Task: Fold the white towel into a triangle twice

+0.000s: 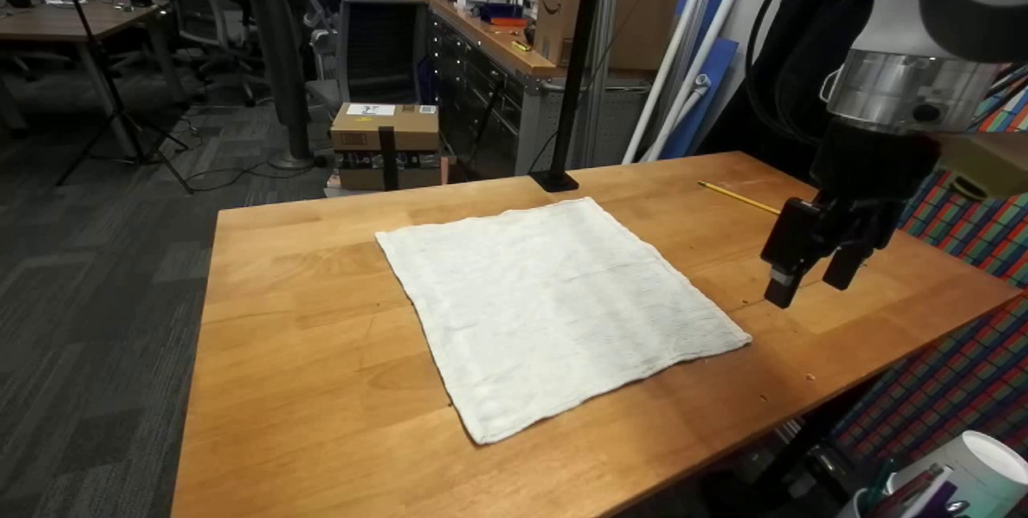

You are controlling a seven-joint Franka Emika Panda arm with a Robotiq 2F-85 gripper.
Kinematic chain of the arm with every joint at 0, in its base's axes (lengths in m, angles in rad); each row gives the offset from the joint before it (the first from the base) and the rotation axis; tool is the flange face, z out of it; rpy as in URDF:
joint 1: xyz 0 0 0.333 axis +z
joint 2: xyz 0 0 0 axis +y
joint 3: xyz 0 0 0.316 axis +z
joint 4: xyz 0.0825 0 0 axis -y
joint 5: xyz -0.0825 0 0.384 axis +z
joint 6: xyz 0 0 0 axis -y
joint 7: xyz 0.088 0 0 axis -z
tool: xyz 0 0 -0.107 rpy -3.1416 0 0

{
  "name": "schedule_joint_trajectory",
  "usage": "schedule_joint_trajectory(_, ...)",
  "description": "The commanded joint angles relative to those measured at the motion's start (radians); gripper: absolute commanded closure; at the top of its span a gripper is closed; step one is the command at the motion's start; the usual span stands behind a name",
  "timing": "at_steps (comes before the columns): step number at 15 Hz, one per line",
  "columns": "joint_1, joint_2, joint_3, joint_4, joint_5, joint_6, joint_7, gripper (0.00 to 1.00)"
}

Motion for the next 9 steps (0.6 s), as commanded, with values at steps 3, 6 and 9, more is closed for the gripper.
schedule_joint_trajectory(3, -0.001, 0.009, -0.001, 0.002, -0.001, 0.012, -0.001, 0.0)
schedule_joint_trajectory(6, 0.001, 0.022, -0.01, 0.001, -0.006, 0.054, -0.026, 0.0)
schedule_joint_trajectory(9, 0.001, 0.04, -0.021, 0.002, -0.01, 0.108, -0.055, 0.0)
